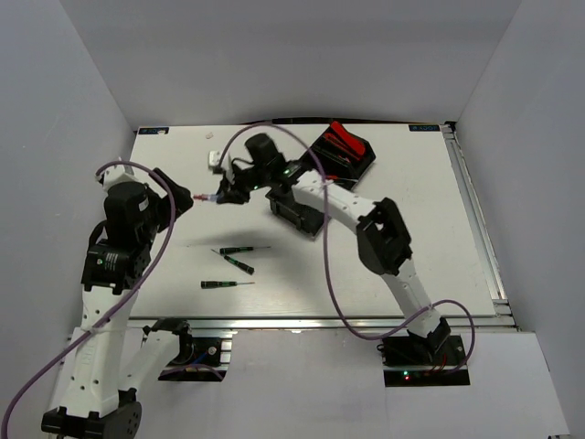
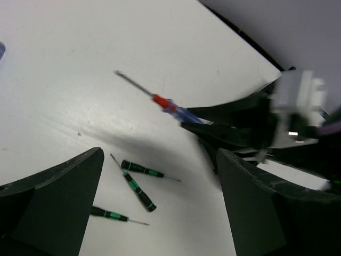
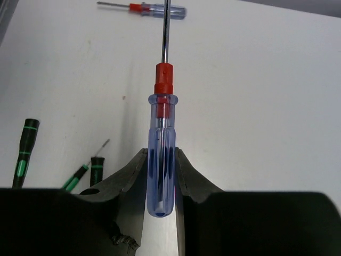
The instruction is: Sort the tools into containers
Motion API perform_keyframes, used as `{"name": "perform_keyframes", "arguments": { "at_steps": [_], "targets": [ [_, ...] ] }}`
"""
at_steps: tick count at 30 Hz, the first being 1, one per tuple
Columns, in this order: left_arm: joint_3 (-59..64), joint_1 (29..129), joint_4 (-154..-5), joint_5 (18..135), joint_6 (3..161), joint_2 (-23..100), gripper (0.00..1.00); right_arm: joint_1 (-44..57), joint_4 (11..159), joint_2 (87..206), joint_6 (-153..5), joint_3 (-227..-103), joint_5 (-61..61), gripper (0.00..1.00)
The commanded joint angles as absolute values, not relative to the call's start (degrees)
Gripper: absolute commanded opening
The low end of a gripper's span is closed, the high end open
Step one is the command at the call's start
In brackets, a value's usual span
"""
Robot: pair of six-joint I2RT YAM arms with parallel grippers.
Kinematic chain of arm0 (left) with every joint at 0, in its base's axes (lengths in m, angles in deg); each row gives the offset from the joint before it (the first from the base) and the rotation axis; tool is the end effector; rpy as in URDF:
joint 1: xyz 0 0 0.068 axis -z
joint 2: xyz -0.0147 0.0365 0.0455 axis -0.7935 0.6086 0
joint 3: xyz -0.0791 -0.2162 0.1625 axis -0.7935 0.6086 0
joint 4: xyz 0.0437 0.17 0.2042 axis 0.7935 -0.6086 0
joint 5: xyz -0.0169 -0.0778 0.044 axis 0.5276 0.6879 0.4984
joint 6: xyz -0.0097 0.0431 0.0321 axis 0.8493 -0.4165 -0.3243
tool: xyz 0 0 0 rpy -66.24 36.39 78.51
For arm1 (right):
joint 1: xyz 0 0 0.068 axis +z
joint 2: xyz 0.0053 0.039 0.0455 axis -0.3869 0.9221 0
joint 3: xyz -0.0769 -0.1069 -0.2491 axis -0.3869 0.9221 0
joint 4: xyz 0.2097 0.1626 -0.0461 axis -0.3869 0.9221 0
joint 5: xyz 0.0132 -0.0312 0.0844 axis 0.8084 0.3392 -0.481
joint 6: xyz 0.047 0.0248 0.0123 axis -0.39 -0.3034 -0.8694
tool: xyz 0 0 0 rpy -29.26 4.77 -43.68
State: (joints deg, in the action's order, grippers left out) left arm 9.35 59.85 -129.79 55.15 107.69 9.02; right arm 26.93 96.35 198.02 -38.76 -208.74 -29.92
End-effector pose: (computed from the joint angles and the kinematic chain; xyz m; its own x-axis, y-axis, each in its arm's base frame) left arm 0.1426 -0.0103 0.3994 -0.3325 -0.5494 -0.7665 -0.3391 0.8281 -0.4465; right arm 0.3441 0.4399 0.2755 0.2223 -0.3214 -0.9205 -0.9749 -0.0673 -0.2120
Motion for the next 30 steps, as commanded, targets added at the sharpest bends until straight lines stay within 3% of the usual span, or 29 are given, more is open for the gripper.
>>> {"name": "perform_keyframes", "arguments": {
  "at_steps": [1, 14, 30],
  "targets": [
    [6.09, 59.90, -123.67, 54.41, 103.08, 10.61, 0.98, 20.06, 96.20, 189.25, -40.47, -206.27, -32.32, 0.00],
    [17.16, 59.72, -110.23, 63.72, 97.44, 25.54, 0.98, -0.34, 99.55, 177.10, -29.83, -185.53, -25.38, 0.00],
    [21.21, 54.71, -109.95, 65.48, 94.63, 28.46, 0.98, -2.90, 96.12, 184.84, -32.20, -183.23, -22.39, 0.00]
  ]
}}
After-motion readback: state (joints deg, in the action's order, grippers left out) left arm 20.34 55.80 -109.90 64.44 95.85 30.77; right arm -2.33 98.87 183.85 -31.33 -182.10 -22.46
